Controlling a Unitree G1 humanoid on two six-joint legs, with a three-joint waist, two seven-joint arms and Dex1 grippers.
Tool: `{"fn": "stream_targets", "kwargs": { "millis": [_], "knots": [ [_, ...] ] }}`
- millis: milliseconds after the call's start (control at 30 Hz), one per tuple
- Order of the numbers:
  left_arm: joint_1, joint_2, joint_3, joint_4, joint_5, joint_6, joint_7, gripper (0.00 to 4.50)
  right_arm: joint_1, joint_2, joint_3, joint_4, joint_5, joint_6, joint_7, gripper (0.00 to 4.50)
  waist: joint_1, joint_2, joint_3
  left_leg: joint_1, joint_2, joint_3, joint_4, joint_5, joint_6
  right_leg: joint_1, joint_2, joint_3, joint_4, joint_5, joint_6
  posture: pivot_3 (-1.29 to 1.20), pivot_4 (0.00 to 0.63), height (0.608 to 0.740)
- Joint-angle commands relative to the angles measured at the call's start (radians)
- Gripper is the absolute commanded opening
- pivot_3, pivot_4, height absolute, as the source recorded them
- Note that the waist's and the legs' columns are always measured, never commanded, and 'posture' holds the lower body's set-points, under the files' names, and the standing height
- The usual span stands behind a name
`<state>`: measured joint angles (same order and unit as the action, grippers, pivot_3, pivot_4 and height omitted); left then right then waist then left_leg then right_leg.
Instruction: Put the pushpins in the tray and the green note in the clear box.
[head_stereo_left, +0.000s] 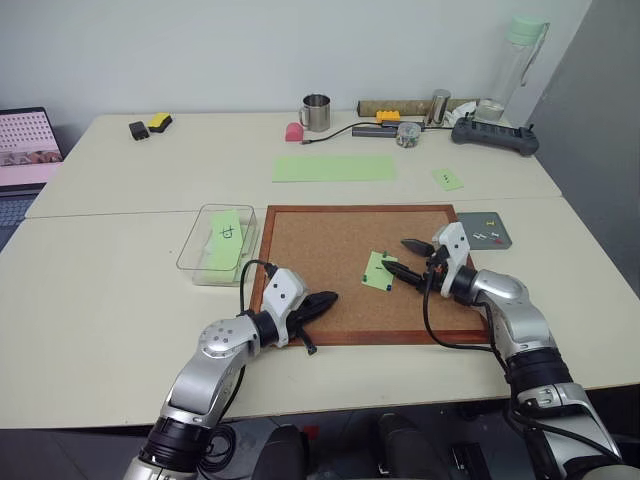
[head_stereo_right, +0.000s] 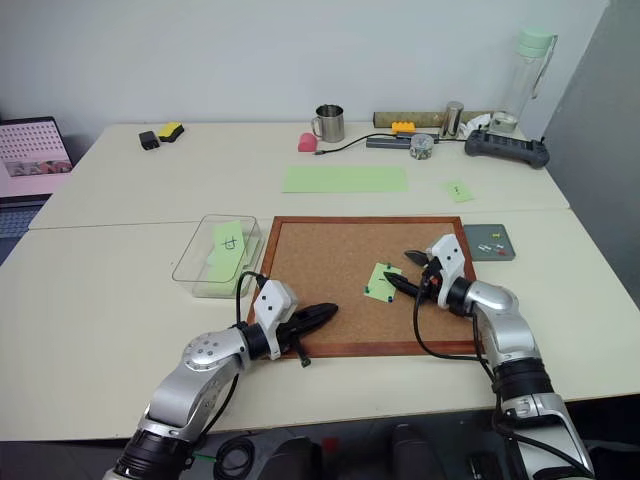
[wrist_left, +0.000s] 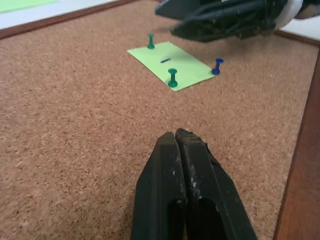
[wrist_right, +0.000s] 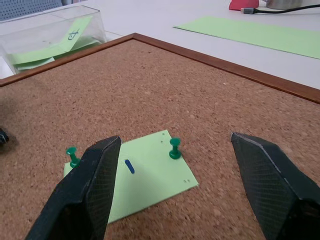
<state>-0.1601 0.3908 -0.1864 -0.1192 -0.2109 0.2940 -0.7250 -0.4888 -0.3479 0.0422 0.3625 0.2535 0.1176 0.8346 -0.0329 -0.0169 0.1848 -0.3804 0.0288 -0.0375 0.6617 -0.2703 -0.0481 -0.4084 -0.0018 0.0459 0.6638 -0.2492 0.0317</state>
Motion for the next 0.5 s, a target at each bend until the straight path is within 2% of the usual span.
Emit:
{"fn": "stream_targets", "kwargs": {
  "millis": [33, 400, 500],
  "knots": [
    [0.024, 0.009, -0.039, 0.019, 0.026, 0.044, -0.003, 0.08, -0.045, 0.018, -0.001, 0.025, -0.014, -0.016, -0.017, 3.63, 0.0, 0.0, 0.0, 0.0, 0.0, 0.0, 0.0, 0.0, 0.0, 0.0, 0.0, 0.0, 0.0, 0.0, 0.0, 0.0, 0.15, 0.74],
    [0.028, -0.001, -0.028, -0.011, 0.016, 0.061, 0.008, 0.08, -0.103, 0.074, -0.002, 0.177, -0.041, -0.058, -0.032, 3.63, -0.001, 0.001, -0.001, 0.001, 0.0, 0.001, 0.0, 0.0, 0.0, 0.001, 0.0, 0.001, 0.0, 0.0, 0.0, 0.0, 0.15, 0.74],
    [0.031, 0.004, -0.031, -0.015, 0.027, 0.057, 0.016, 0.0, -0.107, 0.077, -0.001, 0.193, -0.048, -0.07, -0.031, 3.17, -0.001, 0.001, -0.001, 0.001, 0.0, 0.001, 0.0, 0.0, 0.0, 0.001, 0.0, 0.001, 0.0, 0.0, 0.0, 0.0, 0.15, 0.74]
  ]
}}
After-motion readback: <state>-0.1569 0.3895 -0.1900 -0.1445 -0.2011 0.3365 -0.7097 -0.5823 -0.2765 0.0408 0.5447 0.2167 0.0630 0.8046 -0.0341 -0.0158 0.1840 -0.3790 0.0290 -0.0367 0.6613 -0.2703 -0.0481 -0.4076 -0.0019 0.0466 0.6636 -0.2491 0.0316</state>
